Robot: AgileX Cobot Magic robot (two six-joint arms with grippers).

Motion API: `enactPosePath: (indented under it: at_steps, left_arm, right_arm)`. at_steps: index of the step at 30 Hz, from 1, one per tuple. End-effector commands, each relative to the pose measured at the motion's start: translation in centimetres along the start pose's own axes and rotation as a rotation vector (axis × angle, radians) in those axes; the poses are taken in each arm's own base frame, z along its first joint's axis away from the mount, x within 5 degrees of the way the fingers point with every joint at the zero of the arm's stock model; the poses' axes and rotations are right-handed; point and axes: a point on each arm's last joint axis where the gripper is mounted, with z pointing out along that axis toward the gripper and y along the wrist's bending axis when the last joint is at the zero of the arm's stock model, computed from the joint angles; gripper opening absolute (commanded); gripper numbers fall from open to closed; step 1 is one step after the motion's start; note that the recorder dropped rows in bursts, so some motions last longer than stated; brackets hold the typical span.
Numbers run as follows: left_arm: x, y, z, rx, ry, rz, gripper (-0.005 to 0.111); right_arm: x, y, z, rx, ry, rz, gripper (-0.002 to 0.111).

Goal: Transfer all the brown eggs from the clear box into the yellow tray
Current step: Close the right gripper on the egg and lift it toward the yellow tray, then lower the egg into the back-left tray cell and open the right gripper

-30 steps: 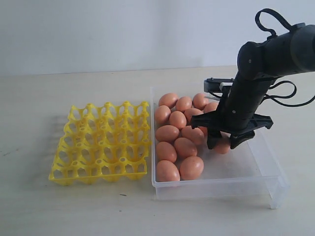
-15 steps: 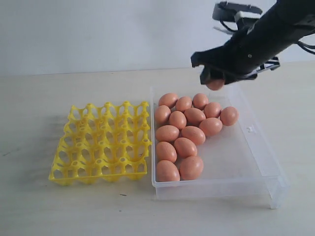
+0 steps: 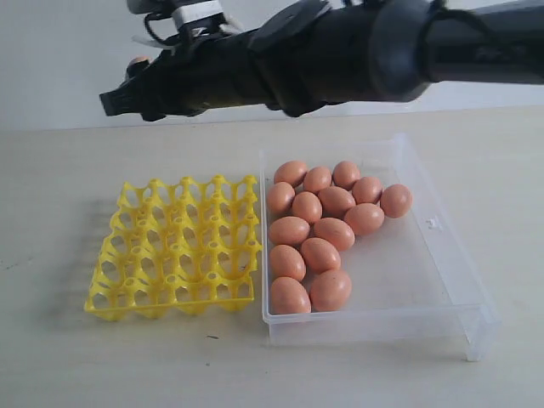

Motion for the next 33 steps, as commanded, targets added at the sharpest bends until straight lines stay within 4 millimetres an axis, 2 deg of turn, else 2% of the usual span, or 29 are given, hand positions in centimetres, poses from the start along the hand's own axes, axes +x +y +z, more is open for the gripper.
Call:
enactPosePath:
  at_steps: [1,7,18,27,33]
  left_arm:
    - [0.1,0.0,0.0,0.006,-0.005,-0.011,0.0]
    - [0.1,0.0,0.0,0.006,-0.005,-0.011,0.0]
    - [0.1,0.0,0.0,0.006,-0.005,-0.011,0.0]
    - [0.1,0.0,0.0,0.006,-0.005,-0.011,0.0]
    - [0.1,0.0,0.0,0.006,-0.005,-0.011,0.0]
  right_arm:
    - [0.5,0.7,3.8,0.009,-0.032,0.015,0.0]
    - [1.6,-0.2,7.1,0.107,-0.083,0.108,0.0]
    - [5.3,-0.2,11.5,0.085,-0.048,0.128,0.0]
    - [7.6,0.2,12.9,0.014,0.019,0.121,0.0]
    - [8.1,0.9,13.1,0.001,0.028,0.085,0.005]
